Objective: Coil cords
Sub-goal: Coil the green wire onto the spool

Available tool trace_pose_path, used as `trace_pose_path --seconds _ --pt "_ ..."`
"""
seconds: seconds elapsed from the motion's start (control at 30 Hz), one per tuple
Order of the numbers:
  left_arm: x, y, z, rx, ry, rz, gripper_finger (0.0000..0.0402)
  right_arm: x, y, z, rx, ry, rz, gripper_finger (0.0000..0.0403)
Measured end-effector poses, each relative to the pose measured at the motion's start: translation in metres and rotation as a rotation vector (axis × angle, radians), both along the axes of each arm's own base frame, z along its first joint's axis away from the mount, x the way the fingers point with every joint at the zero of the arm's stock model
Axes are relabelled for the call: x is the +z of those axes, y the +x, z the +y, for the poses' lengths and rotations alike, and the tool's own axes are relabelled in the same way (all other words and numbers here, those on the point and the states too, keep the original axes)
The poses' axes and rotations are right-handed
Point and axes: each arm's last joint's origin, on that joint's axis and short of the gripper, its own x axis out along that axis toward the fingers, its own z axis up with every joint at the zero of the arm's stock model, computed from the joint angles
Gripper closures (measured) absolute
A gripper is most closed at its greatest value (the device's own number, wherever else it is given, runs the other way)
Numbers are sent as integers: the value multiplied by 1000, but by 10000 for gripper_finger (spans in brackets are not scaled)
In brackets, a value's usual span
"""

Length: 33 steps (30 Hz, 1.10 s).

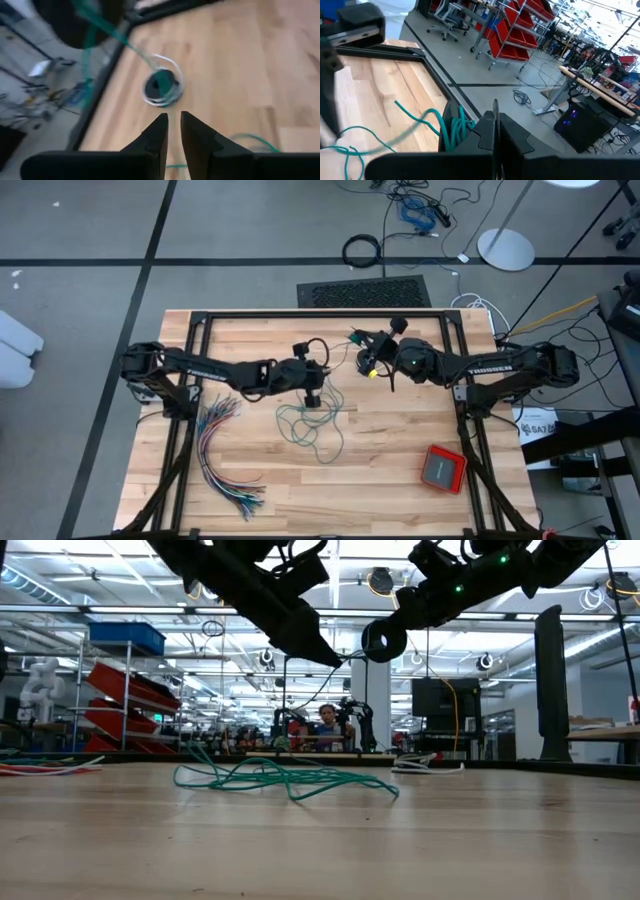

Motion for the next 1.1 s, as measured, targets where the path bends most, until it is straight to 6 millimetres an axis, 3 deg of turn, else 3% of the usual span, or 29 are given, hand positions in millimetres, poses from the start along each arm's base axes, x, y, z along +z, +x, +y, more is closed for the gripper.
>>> trace_pose_path --seconds 0.47,0.8,1.1 --pt "-1 -1 -1 47 37 -20 342 0 0 0 4 0 -4 403" --pt "-20 9 1 92 61 0 343 0 0 0 6 1 -5 403" --pt "-8 7 -1 110 77 -42 384 0 0 0 6 0 -2 403"
